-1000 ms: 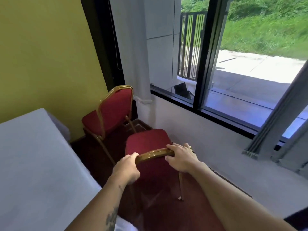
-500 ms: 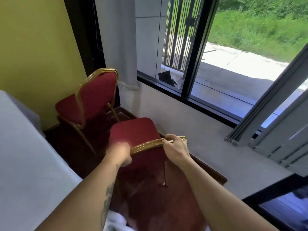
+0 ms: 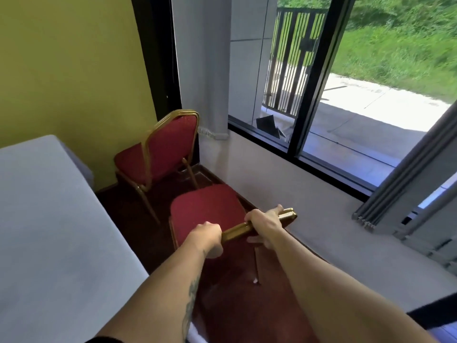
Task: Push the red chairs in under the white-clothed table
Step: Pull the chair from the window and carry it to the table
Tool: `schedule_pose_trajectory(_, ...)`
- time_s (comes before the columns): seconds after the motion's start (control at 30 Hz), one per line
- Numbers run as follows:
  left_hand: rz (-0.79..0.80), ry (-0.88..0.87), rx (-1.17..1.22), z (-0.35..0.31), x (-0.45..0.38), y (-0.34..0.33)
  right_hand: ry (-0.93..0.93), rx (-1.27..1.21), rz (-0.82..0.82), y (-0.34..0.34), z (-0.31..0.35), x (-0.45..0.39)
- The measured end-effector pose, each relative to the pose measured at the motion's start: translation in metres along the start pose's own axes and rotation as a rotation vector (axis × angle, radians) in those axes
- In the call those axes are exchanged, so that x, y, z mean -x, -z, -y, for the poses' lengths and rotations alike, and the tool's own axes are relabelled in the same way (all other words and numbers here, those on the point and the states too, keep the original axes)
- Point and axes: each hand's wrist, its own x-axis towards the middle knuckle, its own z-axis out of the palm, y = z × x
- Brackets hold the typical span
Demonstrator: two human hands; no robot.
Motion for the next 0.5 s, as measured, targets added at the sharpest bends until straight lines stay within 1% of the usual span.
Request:
schedule_pose_trajectory(0.1,0.019,0.009,0.001,-0.016,-0.003,0.003,0.037,0.074,-0.016,0.011,0.006,-0.014)
schedule_pose_trajectory(0.2,0.060,0.061,0.044,-0.036,-0.012,0.011,0.058,0.128,0.031,0.026,0.015,-0.037)
schedule_pose_trajectory(0.4,0.079,0.154,0.204,-0.092,-0.040,0.021,0.109,0.262,0.115,0.073,0.042,-0.099)
schedule_pose_trajectory(0.5,0.074,0.177,0.239,-0.121,-0.056,0.022,0.117,0.265,0.161,0.091,0.058,-0.129)
